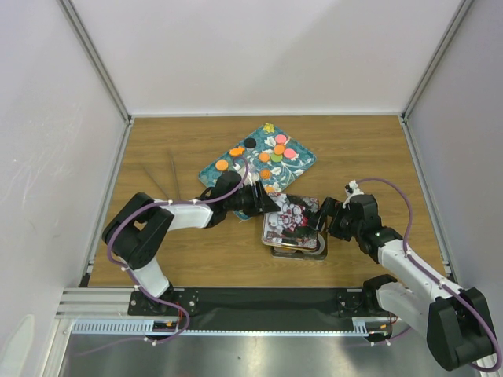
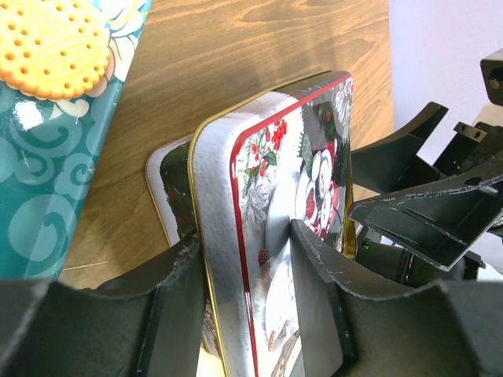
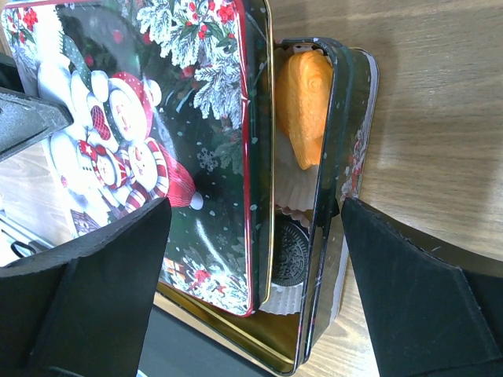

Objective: Pack the cookies

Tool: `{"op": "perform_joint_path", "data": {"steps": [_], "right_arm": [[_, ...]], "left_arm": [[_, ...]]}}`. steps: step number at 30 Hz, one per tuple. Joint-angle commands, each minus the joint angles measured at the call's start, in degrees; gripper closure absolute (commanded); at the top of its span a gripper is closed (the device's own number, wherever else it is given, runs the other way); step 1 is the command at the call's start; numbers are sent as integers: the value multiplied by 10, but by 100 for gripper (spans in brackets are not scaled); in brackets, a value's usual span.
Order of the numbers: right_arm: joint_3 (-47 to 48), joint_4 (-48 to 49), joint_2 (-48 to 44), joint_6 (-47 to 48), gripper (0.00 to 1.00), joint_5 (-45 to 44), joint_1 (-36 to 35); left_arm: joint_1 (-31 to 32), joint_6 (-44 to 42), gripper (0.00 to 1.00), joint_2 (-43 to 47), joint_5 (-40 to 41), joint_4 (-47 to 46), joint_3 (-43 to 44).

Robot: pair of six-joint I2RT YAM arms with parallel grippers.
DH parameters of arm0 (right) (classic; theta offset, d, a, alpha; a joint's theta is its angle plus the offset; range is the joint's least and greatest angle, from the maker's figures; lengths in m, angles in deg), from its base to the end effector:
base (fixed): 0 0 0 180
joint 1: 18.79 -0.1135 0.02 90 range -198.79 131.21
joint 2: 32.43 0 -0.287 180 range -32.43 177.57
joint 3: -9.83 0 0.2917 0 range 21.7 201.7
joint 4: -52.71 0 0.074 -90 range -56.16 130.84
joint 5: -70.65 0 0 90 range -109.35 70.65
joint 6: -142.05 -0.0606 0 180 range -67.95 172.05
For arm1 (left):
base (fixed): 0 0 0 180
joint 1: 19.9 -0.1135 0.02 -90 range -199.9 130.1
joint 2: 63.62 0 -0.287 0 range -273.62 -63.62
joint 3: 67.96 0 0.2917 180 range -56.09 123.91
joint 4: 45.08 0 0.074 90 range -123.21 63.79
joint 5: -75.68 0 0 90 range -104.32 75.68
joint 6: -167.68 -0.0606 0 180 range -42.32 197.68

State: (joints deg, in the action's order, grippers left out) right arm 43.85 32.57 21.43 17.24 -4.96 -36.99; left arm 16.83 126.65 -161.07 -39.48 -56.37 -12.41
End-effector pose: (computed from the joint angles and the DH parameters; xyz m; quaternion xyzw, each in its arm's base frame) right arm 0.2108 0.0851 0.1610 0.0775 0.8973 0.2888 0.3247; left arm 0.2933 -0.2510 0.1377 0.0169 0.8545 -0.4675 0.2258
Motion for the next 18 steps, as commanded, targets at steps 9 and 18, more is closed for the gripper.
{"op": "perform_joint_path", "data": {"steps": [9,18], "right_arm": [[23,13,8,10,5,-13,-11],[25,25,24,8,5,-14,-18]], "left_arm": [[12,-54,53,-18,35,48,17],[21,-63,53,-36,38,70,30]]}}
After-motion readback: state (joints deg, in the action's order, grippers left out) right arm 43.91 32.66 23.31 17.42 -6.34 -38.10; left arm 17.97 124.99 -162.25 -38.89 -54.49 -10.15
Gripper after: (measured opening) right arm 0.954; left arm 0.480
